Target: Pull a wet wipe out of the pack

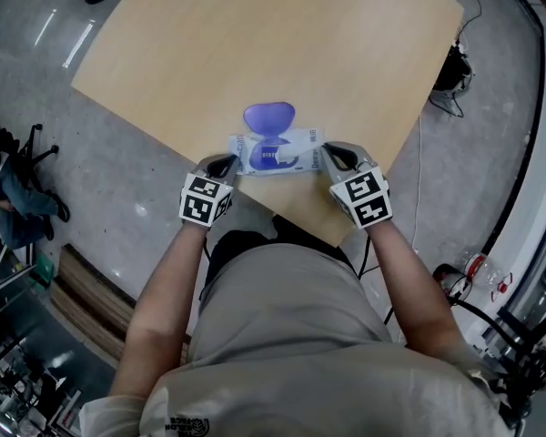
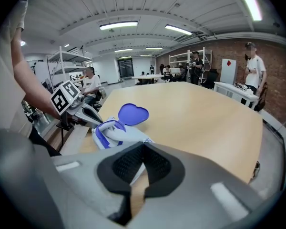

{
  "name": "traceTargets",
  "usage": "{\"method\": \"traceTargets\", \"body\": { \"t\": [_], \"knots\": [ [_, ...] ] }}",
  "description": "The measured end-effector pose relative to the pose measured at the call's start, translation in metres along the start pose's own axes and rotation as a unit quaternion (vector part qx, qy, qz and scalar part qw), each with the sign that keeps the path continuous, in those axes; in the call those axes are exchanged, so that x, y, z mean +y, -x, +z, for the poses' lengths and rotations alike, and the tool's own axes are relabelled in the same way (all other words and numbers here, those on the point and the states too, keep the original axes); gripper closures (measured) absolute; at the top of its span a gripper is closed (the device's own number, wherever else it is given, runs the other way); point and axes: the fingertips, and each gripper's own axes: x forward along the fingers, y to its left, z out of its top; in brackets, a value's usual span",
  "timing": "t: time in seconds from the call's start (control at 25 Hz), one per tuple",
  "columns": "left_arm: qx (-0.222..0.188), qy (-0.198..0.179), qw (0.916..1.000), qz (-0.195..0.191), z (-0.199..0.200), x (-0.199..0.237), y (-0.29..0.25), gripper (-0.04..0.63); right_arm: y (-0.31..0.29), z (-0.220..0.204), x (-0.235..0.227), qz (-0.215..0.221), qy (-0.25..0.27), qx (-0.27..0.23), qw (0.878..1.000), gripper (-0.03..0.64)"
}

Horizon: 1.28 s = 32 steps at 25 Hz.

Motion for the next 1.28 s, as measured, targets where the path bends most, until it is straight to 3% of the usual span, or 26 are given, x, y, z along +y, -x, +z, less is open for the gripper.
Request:
{"method": "traceTargets", "body": {
  "t": [0.8, 1.04, 1.28],
  "knots": [
    [-0.003, 0.003, 1.0, 0.006, 0.001, 0.0, 0.003, 0.589, 0.059, -0.003, -0.071, -0.099, -0.03, -0.018, 0.994, 0.615],
    [-0.004, 0.025, 0.9997, 0.001, 0.001, 0.001, 0.005, 0.589, 0.078, 0.0, -0.077, -0.117, -0.031, -0.026, 0.992, 0.615],
    [-0.006, 0.014, 0.9999, 0.003, 0.005, 0.001, 0.017, 0.589, 0.108, 0.023, -0.063, -0.127, -0.023, -0.057, 0.99, 0.615]
  ]
}}
